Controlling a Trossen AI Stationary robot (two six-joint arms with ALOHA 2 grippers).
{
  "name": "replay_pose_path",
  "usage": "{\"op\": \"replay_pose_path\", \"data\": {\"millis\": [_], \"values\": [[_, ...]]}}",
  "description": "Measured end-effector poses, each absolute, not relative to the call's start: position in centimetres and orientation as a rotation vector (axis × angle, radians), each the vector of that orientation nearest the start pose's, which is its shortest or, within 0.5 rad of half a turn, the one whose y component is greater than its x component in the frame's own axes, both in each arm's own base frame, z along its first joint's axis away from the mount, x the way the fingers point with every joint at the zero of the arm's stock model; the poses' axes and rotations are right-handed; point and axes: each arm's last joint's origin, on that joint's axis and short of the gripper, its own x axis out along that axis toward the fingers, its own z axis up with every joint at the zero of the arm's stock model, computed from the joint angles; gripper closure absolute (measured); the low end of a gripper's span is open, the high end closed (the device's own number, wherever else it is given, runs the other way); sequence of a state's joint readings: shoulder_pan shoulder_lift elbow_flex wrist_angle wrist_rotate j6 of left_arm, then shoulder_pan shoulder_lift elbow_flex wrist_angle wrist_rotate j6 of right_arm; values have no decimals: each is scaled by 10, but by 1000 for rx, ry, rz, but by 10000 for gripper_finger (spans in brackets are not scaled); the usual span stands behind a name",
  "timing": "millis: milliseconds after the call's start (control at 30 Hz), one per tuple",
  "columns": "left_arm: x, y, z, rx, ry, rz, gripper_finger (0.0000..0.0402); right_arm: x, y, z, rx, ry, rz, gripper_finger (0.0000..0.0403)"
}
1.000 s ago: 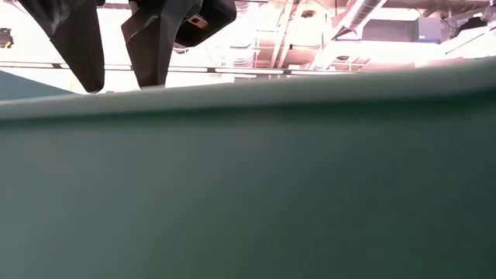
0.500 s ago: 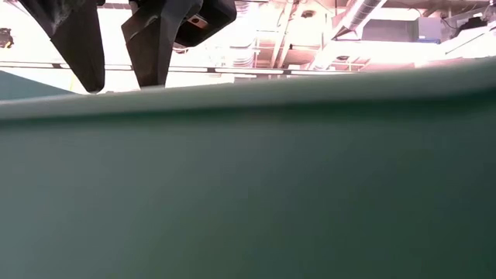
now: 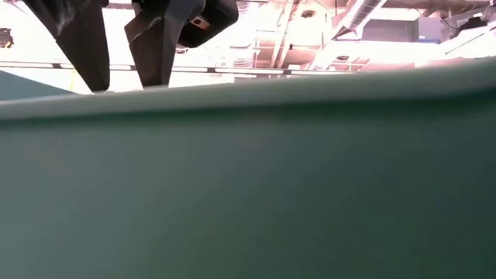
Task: Sort crayons
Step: Put the orange crayon into the orange bin
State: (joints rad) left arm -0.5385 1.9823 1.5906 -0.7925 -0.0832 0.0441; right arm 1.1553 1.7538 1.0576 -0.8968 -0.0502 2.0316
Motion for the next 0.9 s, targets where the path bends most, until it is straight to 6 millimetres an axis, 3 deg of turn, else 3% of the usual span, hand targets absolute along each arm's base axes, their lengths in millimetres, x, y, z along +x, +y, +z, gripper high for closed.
{"op": "replay_pose_path", "data": {"millis": [900], "values": [[356, -209, 218, 405, 1118, -429, 260, 108, 264, 156, 521, 1501, -663, 347]]}}
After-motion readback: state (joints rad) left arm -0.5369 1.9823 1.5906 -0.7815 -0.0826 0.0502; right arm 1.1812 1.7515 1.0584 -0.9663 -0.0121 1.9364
